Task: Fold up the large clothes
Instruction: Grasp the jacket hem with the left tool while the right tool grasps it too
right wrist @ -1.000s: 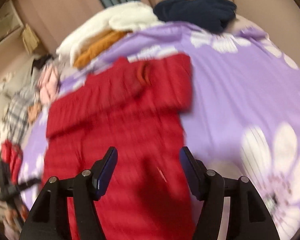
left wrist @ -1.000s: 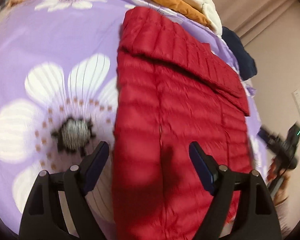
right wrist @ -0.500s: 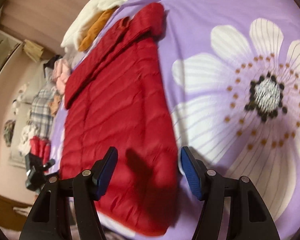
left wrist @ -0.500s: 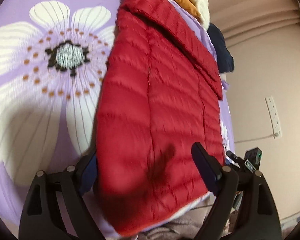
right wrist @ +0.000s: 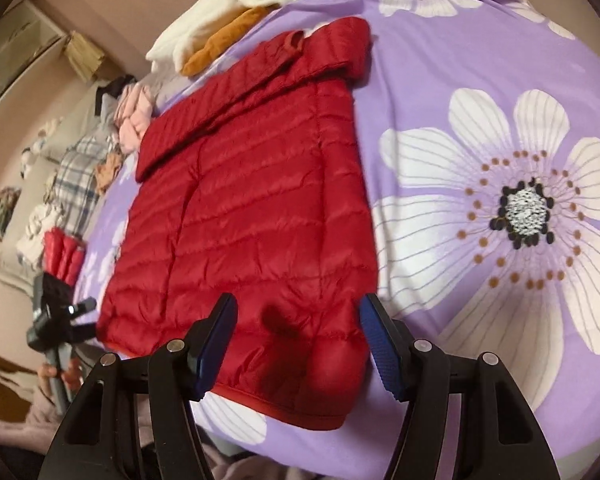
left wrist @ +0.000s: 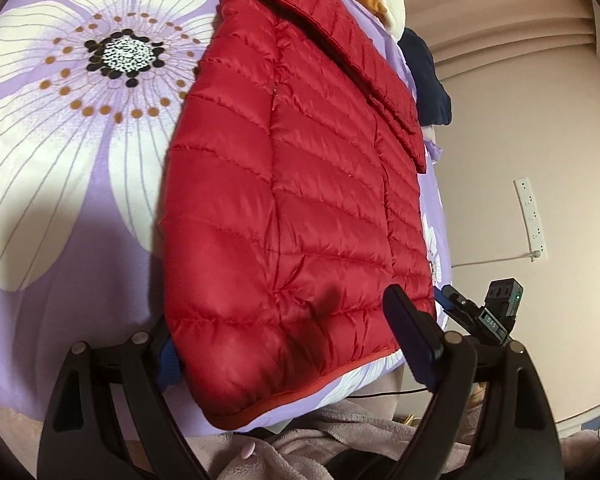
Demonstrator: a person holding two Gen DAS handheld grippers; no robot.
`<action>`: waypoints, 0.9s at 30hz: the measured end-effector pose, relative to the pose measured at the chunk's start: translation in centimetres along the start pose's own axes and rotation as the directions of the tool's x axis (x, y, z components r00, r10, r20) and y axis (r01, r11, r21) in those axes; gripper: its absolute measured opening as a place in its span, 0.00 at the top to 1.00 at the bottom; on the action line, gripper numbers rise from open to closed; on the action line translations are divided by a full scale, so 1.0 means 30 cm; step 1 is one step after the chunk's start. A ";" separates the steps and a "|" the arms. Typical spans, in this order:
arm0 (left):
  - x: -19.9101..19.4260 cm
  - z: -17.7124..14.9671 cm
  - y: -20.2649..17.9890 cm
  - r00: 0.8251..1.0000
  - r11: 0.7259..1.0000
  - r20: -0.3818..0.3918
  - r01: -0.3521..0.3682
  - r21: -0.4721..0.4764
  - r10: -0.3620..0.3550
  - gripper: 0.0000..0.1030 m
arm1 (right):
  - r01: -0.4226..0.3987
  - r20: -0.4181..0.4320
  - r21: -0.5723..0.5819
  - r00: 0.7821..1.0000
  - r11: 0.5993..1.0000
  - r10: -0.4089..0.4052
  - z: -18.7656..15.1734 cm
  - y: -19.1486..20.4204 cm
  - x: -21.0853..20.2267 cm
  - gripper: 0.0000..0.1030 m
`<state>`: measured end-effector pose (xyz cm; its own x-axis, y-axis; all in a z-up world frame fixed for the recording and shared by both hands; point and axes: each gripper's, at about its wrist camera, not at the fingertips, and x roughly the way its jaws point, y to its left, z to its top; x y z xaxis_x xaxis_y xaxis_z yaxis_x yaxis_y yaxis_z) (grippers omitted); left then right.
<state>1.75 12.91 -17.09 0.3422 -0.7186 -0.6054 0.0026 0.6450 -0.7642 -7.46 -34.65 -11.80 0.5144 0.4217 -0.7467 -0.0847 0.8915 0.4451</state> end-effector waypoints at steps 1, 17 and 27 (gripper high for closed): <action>-0.006 -0.002 0.005 1.000 1.000 0.000 -0.002 0.002 0.002 0.15 | 0.005 -0.001 0.005 1.000 1.000 -0.005 -0.006 -0.001 0.000 0.37; 0.007 -0.012 0.018 0.999 0.999 -0.032 0.042 -0.012 -0.043 0.16 | -0.104 -0.025 0.138 0.994 0.985 0.108 -0.078 -0.115 -0.013 0.37; 0.041 0.036 0.008 0.997 0.997 -0.016 0.073 -0.024 -0.073 0.16 | -0.301 0.046 0.201 0.953 0.932 0.298 -0.049 -0.103 0.064 0.37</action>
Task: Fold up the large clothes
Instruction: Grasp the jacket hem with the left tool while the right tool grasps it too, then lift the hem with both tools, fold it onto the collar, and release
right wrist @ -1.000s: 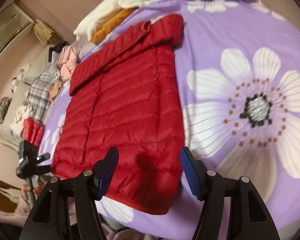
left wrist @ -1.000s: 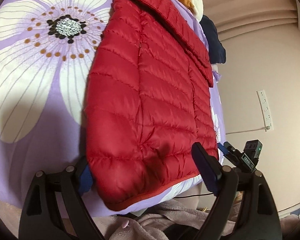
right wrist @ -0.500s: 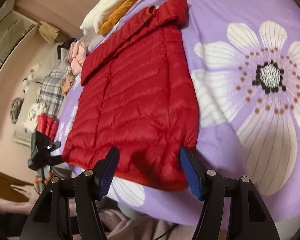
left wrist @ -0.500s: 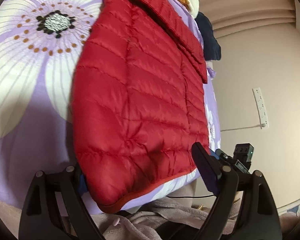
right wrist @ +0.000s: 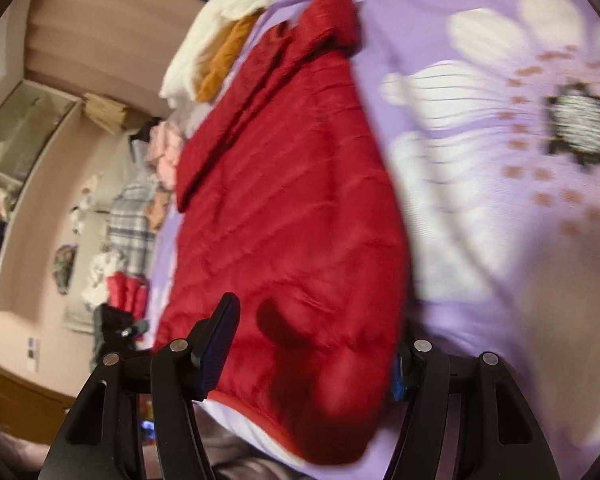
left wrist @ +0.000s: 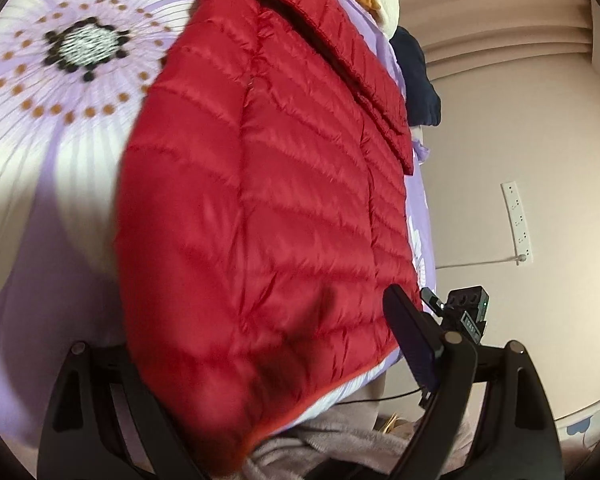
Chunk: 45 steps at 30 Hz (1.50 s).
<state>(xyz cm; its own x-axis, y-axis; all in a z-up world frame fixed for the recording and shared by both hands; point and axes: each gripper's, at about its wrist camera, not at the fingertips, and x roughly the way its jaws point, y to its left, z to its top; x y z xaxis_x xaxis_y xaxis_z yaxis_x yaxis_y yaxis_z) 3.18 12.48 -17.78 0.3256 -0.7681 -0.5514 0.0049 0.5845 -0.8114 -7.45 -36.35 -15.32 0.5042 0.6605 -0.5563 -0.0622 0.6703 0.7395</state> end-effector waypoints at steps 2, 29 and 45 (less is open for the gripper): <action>0.015 0.007 -0.010 1.000 1.000 -0.001 0.003 -0.001 -0.003 0.16 | 0.016 -0.013 -0.027 1.000 1.000 -0.016 0.004 0.028 0.028 0.37; -0.124 0.016 -0.233 0.986 0.969 0.161 0.000 0.246 -0.041 0.87 | 0.040 0.197 -0.277 0.980 0.960 0.016 0.023 0.294 -0.188 0.84; -0.445 -0.094 -0.501 0.951 0.880 0.245 0.050 0.472 -0.186 0.87 | 0.014 0.280 -0.557 0.945 0.830 0.171 -0.069 0.587 -0.448 0.85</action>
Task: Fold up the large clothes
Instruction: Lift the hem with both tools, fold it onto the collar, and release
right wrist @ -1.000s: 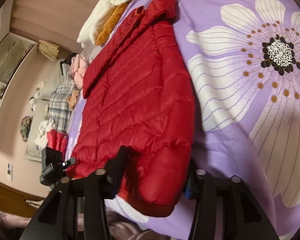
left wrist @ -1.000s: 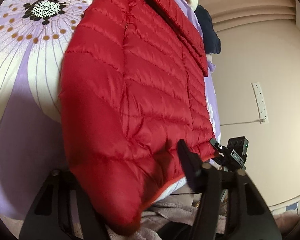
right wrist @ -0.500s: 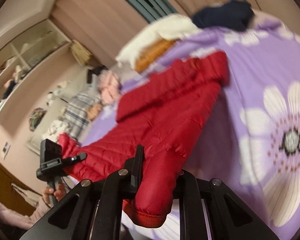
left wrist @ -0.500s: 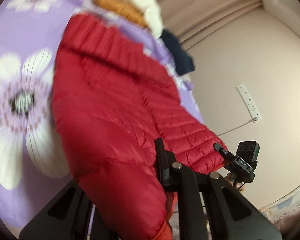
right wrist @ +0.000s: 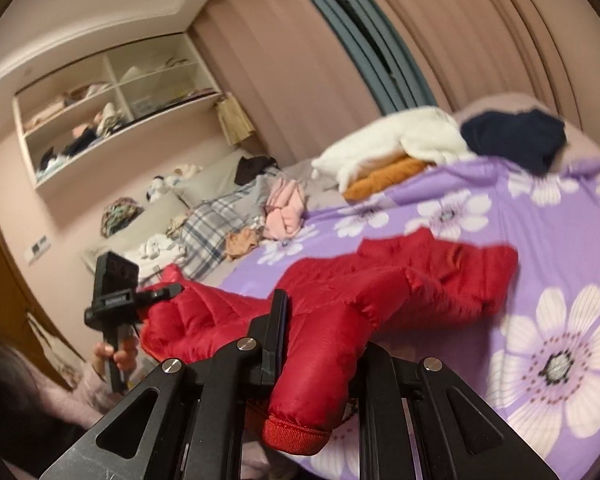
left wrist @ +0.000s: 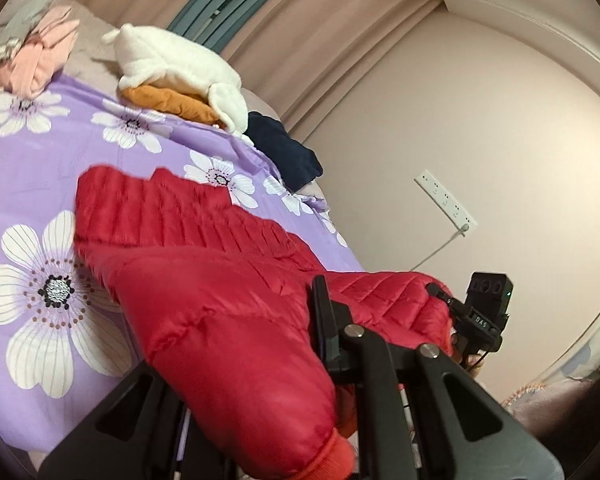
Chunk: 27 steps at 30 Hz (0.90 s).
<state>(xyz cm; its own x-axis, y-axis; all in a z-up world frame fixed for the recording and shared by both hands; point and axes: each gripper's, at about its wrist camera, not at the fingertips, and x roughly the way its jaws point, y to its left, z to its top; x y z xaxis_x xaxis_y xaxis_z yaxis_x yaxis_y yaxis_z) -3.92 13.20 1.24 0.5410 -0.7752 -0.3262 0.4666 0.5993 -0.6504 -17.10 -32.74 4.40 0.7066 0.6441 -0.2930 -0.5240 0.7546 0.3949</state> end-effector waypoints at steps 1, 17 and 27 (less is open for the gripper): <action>-0.013 0.001 -0.016 1.000 1.000 0.000 -0.001 0.012 0.001 0.87 | 0.002 0.000 -0.017 1.000 1.000 -0.002 0.003 0.010 0.004 0.85; 0.213 0.218 0.149 0.997 0.996 -0.044 -0.072 -0.058 0.069 0.86 | 0.033 -0.010 0.131 0.999 0.991 -0.032 0.153 -0.209 0.245 0.85; 0.571 0.408 0.485 0.961 0.953 -0.171 -0.246 -0.176 0.217 0.84 | 0.218 -0.141 0.335 0.973 0.917 -0.180 0.221 -0.520 0.571 0.85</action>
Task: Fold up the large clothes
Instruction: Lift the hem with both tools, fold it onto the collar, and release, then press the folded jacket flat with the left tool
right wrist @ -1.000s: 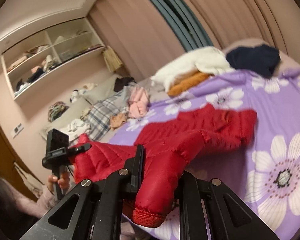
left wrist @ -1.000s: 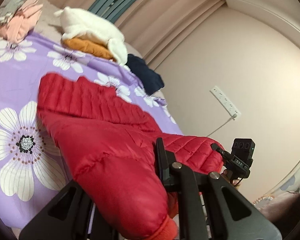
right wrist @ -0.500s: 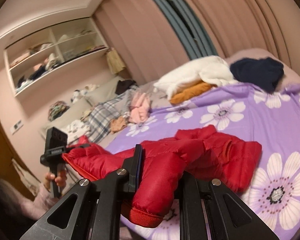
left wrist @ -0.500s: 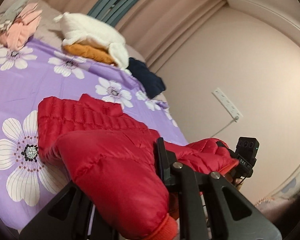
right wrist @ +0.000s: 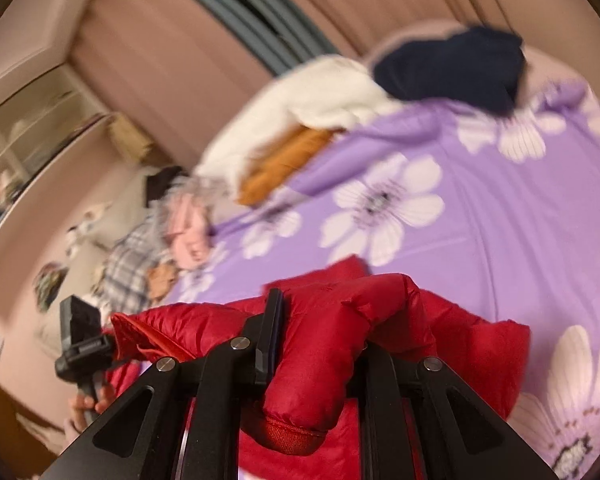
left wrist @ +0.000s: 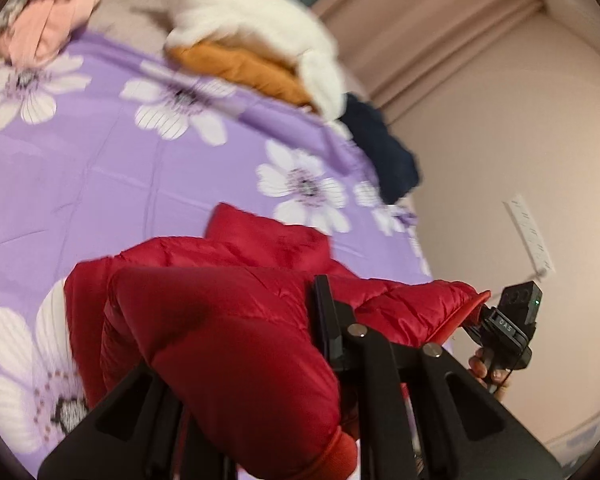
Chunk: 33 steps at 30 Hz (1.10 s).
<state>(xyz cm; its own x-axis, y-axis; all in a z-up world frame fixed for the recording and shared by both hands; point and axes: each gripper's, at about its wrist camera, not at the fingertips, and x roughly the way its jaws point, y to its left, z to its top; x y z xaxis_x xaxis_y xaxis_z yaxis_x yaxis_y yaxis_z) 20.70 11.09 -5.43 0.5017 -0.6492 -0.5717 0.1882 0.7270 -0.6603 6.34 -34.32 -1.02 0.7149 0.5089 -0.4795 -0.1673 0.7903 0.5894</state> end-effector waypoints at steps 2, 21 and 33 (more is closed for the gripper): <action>0.079 0.037 0.048 0.999 0.999 -0.021 -0.042 -0.027 0.042 0.84 | 0.055 -0.029 0.044 0.998 0.998 -0.053 0.016 -0.055 0.080 0.85; 0.171 0.200 0.156 0.995 0.978 0.027 -0.089 -0.190 0.095 0.21 | 0.020 -0.028 0.360 1.000 0.933 -0.010 0.095 -0.230 0.151 0.30; 0.190 -0.058 0.001 0.931 0.899 0.014 -0.355 0.258 0.364 0.22 | 0.361 -0.096 -0.333 0.906 0.871 -0.412 -0.055 0.061 0.174 0.30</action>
<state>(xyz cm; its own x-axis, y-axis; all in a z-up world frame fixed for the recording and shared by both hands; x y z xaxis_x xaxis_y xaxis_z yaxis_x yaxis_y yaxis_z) 22.11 7.02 -9.55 0.5476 -0.3370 -0.7659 0.2086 0.9414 -0.2651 8.65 -29.65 -3.51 0.6513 0.1681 -0.7400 -0.1135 0.9858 0.1240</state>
